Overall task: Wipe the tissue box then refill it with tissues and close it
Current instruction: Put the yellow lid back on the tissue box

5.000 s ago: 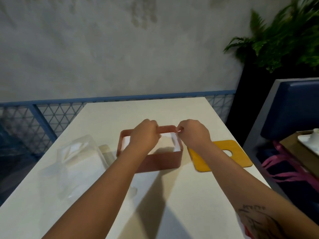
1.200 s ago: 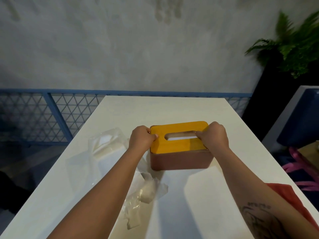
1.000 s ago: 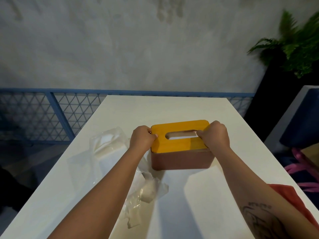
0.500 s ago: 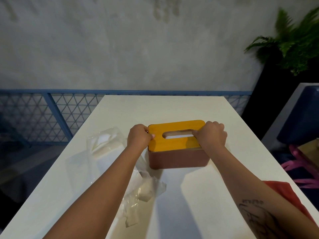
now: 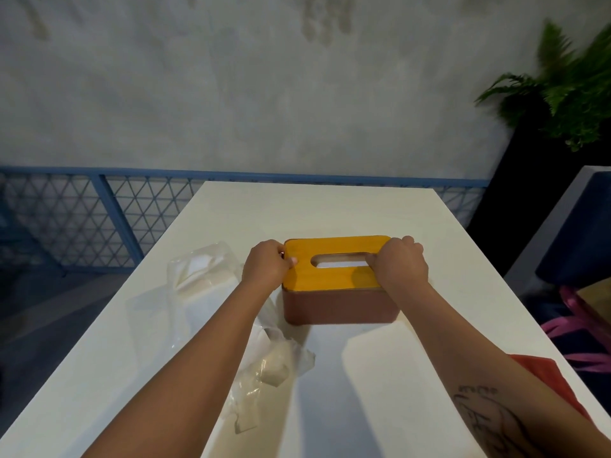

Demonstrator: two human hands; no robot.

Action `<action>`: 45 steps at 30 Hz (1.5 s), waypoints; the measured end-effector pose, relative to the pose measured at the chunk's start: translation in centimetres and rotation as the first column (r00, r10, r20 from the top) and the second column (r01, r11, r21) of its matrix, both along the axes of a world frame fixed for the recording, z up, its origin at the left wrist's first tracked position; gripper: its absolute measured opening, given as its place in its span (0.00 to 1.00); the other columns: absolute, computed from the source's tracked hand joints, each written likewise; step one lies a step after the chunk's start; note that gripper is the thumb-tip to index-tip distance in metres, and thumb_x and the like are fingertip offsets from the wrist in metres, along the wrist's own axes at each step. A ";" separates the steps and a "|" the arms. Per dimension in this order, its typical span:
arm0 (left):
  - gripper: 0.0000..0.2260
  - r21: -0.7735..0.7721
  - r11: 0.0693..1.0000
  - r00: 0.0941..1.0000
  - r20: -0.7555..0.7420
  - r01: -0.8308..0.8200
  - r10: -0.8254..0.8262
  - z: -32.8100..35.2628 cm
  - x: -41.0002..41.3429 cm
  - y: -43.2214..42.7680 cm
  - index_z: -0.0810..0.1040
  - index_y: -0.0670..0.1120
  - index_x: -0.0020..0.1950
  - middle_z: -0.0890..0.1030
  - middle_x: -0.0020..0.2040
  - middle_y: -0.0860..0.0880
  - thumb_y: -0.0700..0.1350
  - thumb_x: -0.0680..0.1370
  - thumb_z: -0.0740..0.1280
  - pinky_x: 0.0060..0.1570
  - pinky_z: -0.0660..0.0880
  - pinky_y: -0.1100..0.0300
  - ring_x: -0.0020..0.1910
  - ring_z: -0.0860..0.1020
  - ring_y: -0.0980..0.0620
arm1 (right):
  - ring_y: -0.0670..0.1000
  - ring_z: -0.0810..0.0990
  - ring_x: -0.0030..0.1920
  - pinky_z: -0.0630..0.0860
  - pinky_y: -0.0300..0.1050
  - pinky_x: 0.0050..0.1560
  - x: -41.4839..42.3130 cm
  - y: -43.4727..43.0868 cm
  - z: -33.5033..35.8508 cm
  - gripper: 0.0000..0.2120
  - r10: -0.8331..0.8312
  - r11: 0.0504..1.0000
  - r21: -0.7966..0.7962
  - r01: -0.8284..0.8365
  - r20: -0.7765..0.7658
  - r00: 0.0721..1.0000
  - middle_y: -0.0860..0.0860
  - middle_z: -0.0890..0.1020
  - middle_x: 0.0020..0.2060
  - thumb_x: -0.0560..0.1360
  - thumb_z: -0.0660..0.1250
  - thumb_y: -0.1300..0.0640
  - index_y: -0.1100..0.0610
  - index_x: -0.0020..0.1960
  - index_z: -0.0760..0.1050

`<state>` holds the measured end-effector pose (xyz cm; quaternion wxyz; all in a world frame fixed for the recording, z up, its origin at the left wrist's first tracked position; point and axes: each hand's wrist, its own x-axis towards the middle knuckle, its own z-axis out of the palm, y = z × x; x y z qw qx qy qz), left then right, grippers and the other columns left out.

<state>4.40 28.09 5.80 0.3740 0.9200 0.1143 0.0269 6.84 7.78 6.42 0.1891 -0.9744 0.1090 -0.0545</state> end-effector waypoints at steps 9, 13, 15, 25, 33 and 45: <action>0.21 -0.149 0.988 1.000 0.000 0.026 -0.027 0.3 -0.4 0.7 0.72 0.40 0.67 0.77 0.61 0.41 0.43 0.76 0.68 0.49 0.80 0.45 0.53 0.79 0.41 | 0.57 0.70 0.60 0.71 0.49 0.49 0.4 -0.2 0.6 0.17 -0.011 1.000 -0.015 0.011 0.029 1.000 0.58 0.73 0.56 0.77 0.63 0.50 0.62 0.58 0.72; 0.20 -0.171 0.985 1.000 -0.004 0.028 -0.029 0.2 -0.4 0.7 0.72 0.40 0.67 0.77 0.61 0.40 0.41 0.76 0.68 0.50 0.79 0.45 0.53 0.79 0.40 | 0.57 0.70 0.60 0.70 0.48 0.48 0.3 -0.1 -0.1 0.16 -0.004 1.000 0.000 0.004 0.032 0.999 0.57 0.73 0.56 0.76 0.63 0.51 0.62 0.57 0.72; 0.20 -0.184 0.983 1.000 -0.006 0.024 -0.025 0.2 -0.4 0.7 0.72 0.40 0.67 0.77 0.61 0.40 0.41 0.76 0.68 0.50 0.79 0.46 0.54 0.79 0.40 | 0.57 0.70 0.59 0.71 0.49 0.48 0.3 -0.1 -0.3 0.17 0.002 1.000 0.000 -0.002 0.036 0.999 0.58 0.73 0.55 0.76 0.63 0.50 0.63 0.57 0.72; 0.20 -0.244 0.970 1.000 -0.008 0.010 -0.012 0.3 -0.4 0.7 0.74 0.39 0.64 0.78 0.59 0.40 0.39 0.73 0.71 0.49 0.79 0.44 0.54 0.79 0.40 | 0.57 0.70 0.60 0.72 0.51 0.52 0.4 -0.9 0.2 0.20 -0.016 1.000 0.021 0.015 0.049 0.999 0.58 0.73 0.56 0.76 0.65 0.48 0.63 0.59 0.72; 0.21 -0.254 0.967 1.000 -0.013 0.009 -0.013 0.3 -0.3 0.8 0.73 0.39 0.66 0.77 0.60 0.41 0.40 0.74 0.70 0.50 0.79 0.45 0.55 0.78 0.40 | 0.57 0.70 0.60 0.72 0.50 0.51 0.4 -0.7 0.5 0.20 -0.009 1.000 0.014 0.009 0.059 0.998 0.58 0.73 0.56 0.76 0.64 0.48 0.63 0.60 0.72; 0.21 -0.270 0.962 0.999 -0.042 -0.034 0.023 -0.1 0.0 0.5 0.71 0.39 0.67 0.77 0.62 0.40 0.35 0.74 0.69 0.53 0.78 0.41 0.58 0.77 0.39 | 0.57 0.70 0.59 0.72 0.50 0.51 -0.1 -0.3 -0.2 0.21 0.001 0.999 0.052 -0.003 0.054 0.999 0.58 0.73 0.56 0.75 0.65 0.49 0.64 0.59 0.72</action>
